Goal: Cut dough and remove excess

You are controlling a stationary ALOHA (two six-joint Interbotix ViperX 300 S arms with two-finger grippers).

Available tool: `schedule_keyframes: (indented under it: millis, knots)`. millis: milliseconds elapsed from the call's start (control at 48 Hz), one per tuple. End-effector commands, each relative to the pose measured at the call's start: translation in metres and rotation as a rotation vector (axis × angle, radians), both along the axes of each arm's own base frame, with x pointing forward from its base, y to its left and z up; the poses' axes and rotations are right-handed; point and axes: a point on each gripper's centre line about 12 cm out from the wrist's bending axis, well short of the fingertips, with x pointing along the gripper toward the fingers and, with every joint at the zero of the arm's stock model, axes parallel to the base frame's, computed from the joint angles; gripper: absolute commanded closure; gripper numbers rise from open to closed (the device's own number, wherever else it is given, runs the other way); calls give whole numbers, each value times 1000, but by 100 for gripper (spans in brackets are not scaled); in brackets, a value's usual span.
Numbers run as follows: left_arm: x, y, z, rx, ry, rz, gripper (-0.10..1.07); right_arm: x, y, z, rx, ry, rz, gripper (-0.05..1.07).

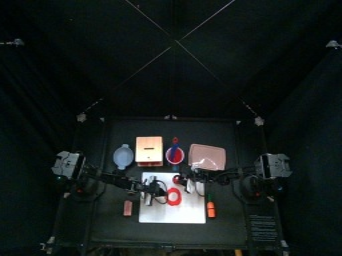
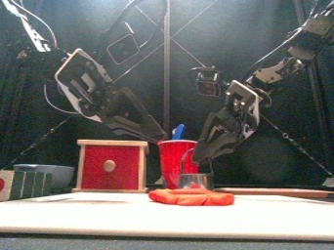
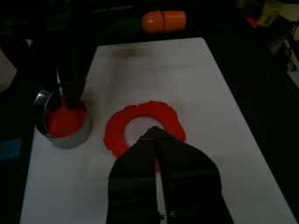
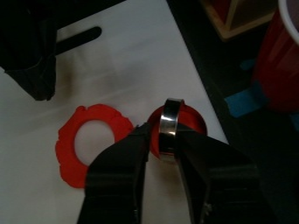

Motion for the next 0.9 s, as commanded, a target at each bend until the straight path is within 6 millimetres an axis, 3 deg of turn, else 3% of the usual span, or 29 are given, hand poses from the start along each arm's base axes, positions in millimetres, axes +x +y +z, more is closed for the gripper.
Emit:
schedule_keyframes:
  millis: [0, 167, 333, 875]
  knots:
    - [0, 0, 21, -13, -66, 2, 69, 0, -1, 20, 1, -44, 0, 17]
    - [-11, 3, 39, -36, -131, 17, 70, -5, -5, 32, 0, -49, -4, 6]
    - [-26, 6, 47, -56, -163, 35, 70, -8, -12, 39, 6, -29, -13, 6]
    - [-61, 16, 52, -79, -219, 67, 70, -1, -19, 34, -7, 12, -10, 6]
